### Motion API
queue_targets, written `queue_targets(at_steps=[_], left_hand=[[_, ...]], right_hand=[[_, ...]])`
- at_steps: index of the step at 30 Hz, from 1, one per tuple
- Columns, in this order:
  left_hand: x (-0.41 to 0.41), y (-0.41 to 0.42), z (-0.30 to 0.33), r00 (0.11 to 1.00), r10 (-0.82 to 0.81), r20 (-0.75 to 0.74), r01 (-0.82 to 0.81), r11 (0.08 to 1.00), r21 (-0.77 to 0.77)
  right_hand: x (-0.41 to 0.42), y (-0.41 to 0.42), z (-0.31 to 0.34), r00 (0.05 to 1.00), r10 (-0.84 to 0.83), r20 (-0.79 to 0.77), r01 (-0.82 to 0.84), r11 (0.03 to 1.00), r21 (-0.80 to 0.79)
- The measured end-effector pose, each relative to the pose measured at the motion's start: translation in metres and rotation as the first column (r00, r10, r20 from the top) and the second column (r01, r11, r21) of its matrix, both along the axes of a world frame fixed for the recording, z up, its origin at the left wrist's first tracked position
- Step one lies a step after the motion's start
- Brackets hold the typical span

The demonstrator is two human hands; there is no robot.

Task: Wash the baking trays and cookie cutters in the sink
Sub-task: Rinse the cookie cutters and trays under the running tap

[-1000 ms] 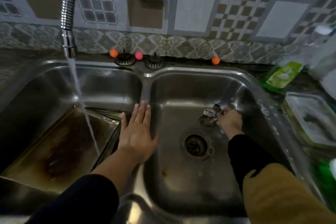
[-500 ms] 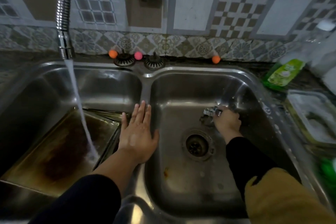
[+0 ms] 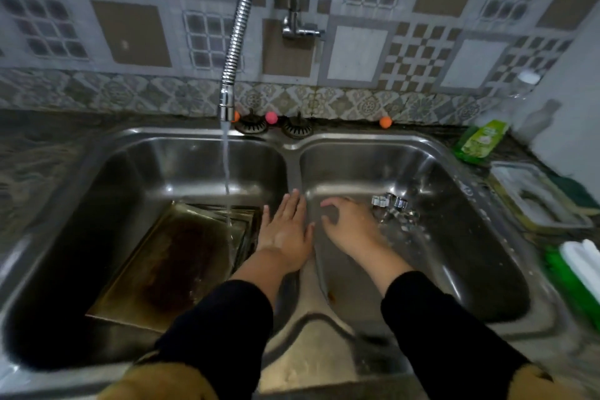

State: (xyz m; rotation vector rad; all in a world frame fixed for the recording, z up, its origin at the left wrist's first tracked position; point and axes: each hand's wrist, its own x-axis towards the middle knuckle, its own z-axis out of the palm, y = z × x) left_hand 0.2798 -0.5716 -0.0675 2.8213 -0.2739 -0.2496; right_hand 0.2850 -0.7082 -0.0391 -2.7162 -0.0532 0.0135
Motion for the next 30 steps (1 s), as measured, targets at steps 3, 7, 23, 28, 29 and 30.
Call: queue_targets(at_steps=[3,7,23,28,29,30], left_hand=[[-0.008,0.04,-0.003,0.999,-0.053,-0.007,0.053,0.997,-0.048],[-0.018,0.114,-0.016,0.988,0.089,-0.123,-0.081,0.994,0.071],[-0.038,0.222,-0.033,0.789,0.418,-0.451,-0.42,0.902,0.101],[-0.028,0.202,-0.022,0.794,0.523,-0.31,-0.486,0.852,0.195],[-0.026,0.198,-0.018,0.798,0.538,-0.27,-0.491,0.842,0.225],[-0.024,0.195,-0.014,0.797,0.556,-0.233,-0.502,0.827,0.254]], right_hand=[[-0.014,0.04,0.012,0.998,0.048,0.051,-0.052,0.995,0.082],[-0.034,0.107,0.011,0.979,0.169,-0.112,-0.145,0.97,0.195],[-0.036,0.213,-0.064,0.716,-0.166,-0.678,0.46,0.843,0.279],[-0.034,0.212,-0.065,0.69,-0.193,-0.697,0.547,0.77,0.329],[-0.034,0.211,-0.064,0.683,-0.201,-0.702,0.577,0.737,0.351],[-0.033,0.211,-0.064,0.674,-0.21,-0.708,0.61,0.699,0.373]])
